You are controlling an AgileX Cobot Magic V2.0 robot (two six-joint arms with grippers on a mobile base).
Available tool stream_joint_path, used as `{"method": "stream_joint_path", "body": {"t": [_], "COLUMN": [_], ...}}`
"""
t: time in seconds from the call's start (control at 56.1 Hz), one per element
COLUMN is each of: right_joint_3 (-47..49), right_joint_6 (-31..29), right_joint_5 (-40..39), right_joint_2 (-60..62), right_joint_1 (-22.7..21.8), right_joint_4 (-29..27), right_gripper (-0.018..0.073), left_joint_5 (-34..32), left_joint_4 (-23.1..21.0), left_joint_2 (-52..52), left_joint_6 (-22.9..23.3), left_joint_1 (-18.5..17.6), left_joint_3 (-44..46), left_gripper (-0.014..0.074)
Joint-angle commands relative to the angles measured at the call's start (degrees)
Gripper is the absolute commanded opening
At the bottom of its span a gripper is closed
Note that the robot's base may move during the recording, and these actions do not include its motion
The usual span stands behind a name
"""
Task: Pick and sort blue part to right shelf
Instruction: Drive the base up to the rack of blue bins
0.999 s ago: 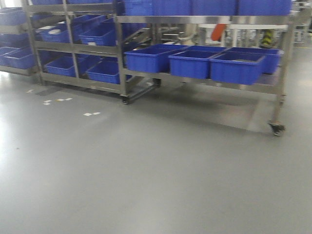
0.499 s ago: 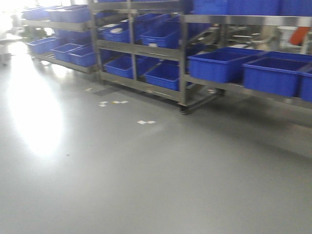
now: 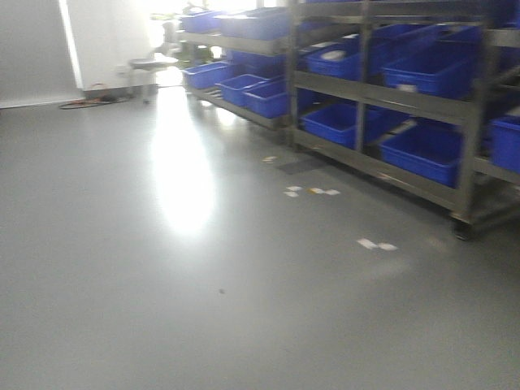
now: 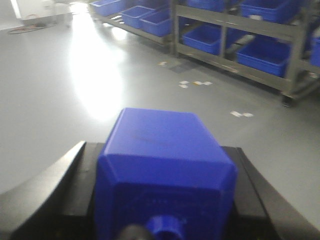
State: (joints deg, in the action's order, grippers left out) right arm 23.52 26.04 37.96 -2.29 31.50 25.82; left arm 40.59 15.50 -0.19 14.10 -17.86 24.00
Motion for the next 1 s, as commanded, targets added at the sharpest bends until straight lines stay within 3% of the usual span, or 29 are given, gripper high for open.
{"method": "stream_joint_path", "body": {"t": [0.0,0.981], "right_joint_3": [1.55,1.55], "right_joint_6": [-0.48,-0.48], "right_joint_5": [-4.86,-4.86], "right_joint_2": [-1.01,-1.01], "right_joint_1": [-0.25,-0.25], "right_joint_4": [2.02,2.02], "right_gripper": [0.0128,0.0128], "left_joint_5": [-5.16,-5.16], "left_joint_4": [0.46,0.46], "left_joint_2": [-1.27,-1.27], "left_joint_6": [0.18,0.18], "left_joint_1": [-0.28,-0.28], "left_joint_3": [1.47,1.47], "left_gripper": [0.0332,0.0332]}}
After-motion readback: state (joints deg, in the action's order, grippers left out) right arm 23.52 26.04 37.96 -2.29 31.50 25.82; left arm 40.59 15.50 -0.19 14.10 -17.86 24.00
